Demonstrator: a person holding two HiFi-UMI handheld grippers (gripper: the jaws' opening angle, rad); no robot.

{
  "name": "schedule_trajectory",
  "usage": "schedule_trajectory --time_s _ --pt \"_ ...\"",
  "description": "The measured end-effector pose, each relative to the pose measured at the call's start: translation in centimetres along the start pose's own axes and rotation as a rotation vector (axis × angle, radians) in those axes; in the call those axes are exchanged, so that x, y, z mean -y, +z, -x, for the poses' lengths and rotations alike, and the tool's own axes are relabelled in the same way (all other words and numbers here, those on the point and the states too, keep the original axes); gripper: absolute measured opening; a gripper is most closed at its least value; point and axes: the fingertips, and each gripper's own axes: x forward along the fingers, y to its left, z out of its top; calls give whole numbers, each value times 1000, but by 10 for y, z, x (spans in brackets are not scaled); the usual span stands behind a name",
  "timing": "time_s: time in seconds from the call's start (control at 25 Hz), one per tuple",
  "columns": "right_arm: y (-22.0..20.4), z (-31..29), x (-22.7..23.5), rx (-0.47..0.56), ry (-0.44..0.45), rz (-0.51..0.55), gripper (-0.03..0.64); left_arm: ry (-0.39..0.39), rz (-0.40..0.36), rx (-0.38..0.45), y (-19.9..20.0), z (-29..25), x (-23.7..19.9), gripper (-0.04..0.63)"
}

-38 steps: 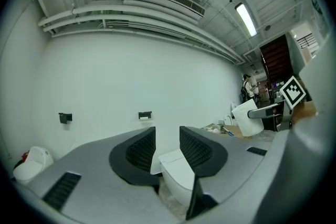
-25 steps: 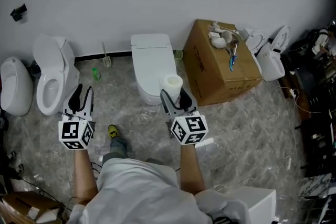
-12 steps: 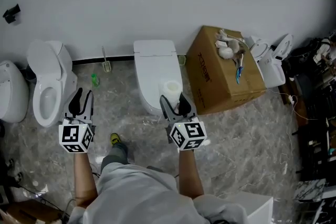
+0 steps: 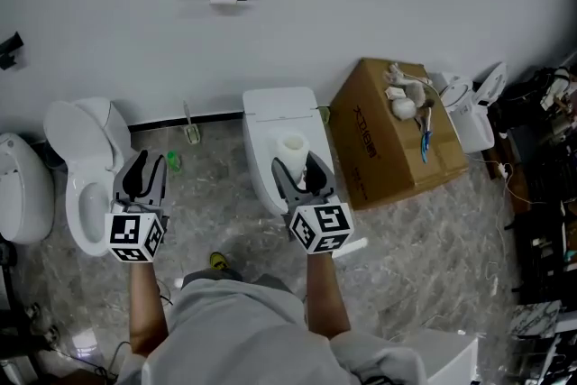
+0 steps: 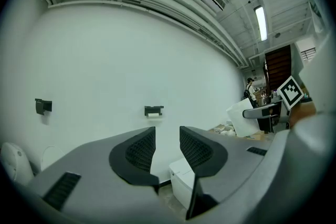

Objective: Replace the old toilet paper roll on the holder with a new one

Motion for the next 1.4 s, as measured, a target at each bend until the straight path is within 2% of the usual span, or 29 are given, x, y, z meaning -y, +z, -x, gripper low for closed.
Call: schedule_trajectory --time_s 0.2,0.44,0.76,1.0,1.4 --pt "3 -43 -13 -23 -11 6 279 -7 25 -6 -2 -28 -42 140" --pt "3 -76 -10 -34 -20 13 279 -30 27 -21 -11 -55 -58 141" --pt "-1 -131 6 -21 1 5 279 -16 0 -10 -13 -100 -83 141" --pt "-5 -194 46 -27 13 -17 279 1 -19 -21 -20 -168 -97 141" --pt "15 -330 143 -63 47 -30 279 17 -35 -73 -13 -331 -110 143"
